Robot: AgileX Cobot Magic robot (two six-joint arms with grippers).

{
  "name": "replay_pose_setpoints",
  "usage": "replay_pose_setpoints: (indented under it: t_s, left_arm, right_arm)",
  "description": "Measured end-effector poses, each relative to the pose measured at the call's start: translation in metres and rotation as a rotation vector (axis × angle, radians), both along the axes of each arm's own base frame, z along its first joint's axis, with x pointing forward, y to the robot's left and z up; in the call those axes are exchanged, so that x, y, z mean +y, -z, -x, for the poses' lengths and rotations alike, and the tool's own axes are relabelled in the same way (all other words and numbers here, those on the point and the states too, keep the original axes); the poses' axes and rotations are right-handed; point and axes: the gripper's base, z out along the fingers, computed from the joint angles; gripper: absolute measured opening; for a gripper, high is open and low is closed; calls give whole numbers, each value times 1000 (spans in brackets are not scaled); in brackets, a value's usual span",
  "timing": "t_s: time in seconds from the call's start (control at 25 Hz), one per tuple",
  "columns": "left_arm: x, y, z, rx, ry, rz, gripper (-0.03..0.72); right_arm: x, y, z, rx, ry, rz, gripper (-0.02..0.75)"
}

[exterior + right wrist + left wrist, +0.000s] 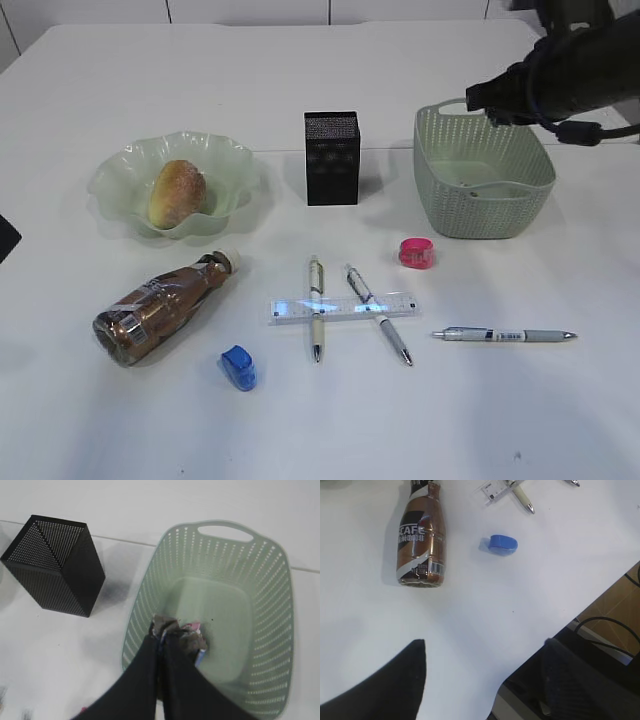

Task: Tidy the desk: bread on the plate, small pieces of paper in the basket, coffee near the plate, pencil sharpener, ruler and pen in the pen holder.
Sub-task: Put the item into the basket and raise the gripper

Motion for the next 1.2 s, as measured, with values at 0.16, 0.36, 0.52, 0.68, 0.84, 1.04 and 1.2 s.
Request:
replay_pose_setpoints:
  t_s: [0.16, 0.36, 0.52, 0.68, 0.84, 1.04, 1.2]
  left_arm:
    - [0, 0, 0, 0, 0, 0, 510]
    - [0, 0, 0, 0, 0, 0, 510]
    - [0, 0, 0, -2, -1, 0, 510]
    - [0, 0, 0, -2, -1, 0, 510]
    - [0, 0, 0, -5, -2, 1, 510]
    - [0, 0, -1, -7, -3, 1, 510]
    - [0, 0, -1, -7, -3, 1, 510]
  right_arm:
    - [0, 20, -15, -31, 18, 5, 15]
    - [-7, 41, -27, -44, 49, 10, 21]
    - [-13, 44, -30, -59, 65, 12, 208]
    - [-13, 41, -32, -96, 72, 12, 446]
    - [-13, 41, -32, -95, 73, 10, 516]
    - [-12, 38, -26, -41, 60, 8, 514]
    - [-11, 9, -9, -16, 35, 6, 475]
